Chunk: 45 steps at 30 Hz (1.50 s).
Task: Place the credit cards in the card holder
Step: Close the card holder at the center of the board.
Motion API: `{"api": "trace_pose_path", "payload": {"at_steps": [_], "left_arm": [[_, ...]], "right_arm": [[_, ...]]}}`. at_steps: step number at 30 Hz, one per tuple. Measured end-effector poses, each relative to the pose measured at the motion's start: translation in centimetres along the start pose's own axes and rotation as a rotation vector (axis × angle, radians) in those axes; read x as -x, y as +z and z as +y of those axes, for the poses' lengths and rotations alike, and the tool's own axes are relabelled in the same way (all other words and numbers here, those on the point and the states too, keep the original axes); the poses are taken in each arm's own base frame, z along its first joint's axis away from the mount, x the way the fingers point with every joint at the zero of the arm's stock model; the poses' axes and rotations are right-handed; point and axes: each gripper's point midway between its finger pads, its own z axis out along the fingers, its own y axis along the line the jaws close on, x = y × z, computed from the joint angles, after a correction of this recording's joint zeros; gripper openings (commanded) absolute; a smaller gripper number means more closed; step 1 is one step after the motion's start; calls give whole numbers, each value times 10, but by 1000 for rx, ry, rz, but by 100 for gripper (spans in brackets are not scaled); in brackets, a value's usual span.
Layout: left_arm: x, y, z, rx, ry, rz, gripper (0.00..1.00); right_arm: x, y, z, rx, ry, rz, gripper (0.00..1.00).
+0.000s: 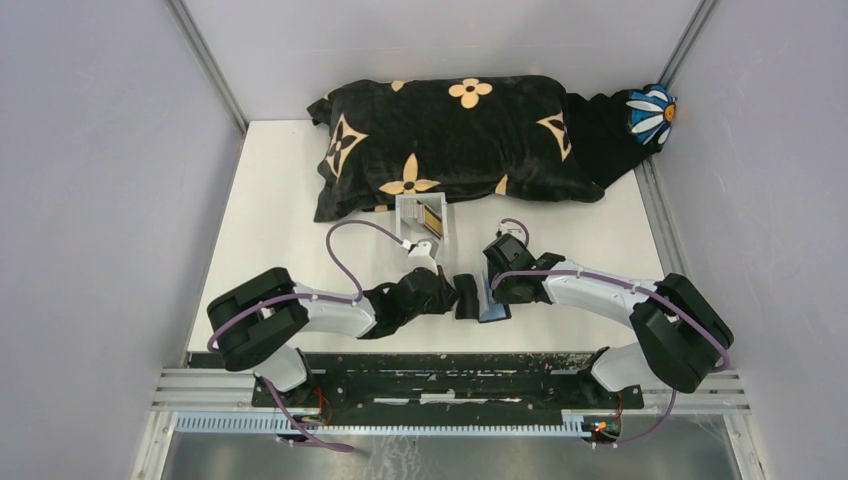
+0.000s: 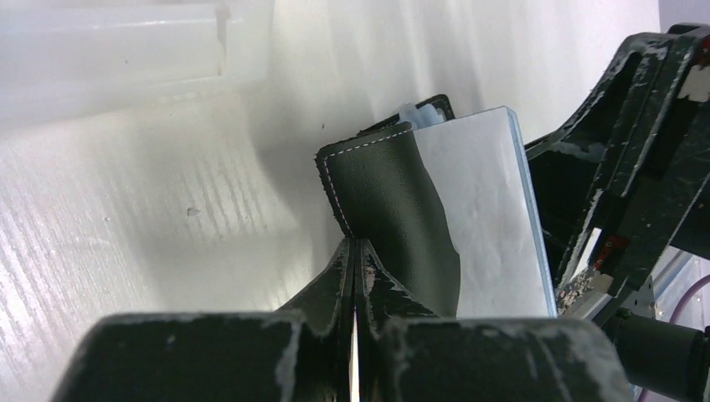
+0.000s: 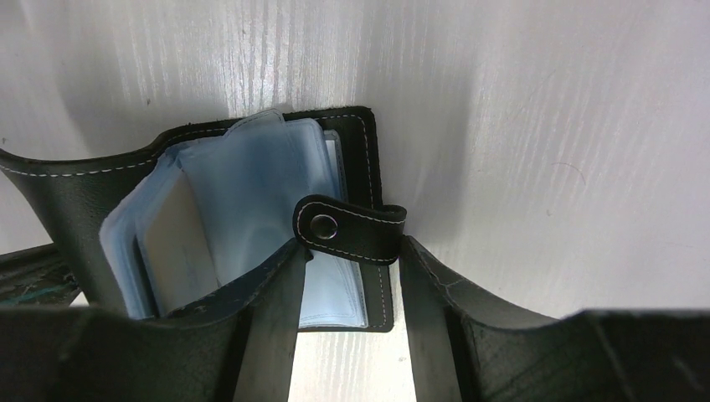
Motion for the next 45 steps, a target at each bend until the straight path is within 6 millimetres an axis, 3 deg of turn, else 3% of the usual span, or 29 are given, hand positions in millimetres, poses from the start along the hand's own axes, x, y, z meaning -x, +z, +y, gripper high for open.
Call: {"api": "trace_pose_path", "payload": {"at_steps": [10,19,25,28,32,36,40,45], "left_arm": [[16,-4,-16,-23,7,-63,3],[38,-15,-55,-123,-19,-130,3],[40,-17,-59,-136,-21,-138,3],[42,-22,-55,-111,-15,-142,6],[45,-37,-43,-74,-11,-154,29],[28,-42,-13,-1,-9,-117,41],[3,-41,20,86,4,-50,42],[-10,-42,34,136,-12,-8,37]], "right_arm": [[0,-1,0,7,3,-10,51],[2,-1,6,35,19,-19,51],[2,-1,9,49,28,-21,51],[2,-1,9,50,28,-20,51],[2,-1,10,55,29,-20,52],[2,-1,11,61,29,-20,52],[2,-1,11,63,29,-19,52],[1,-2,11,67,29,-16,52]]}}
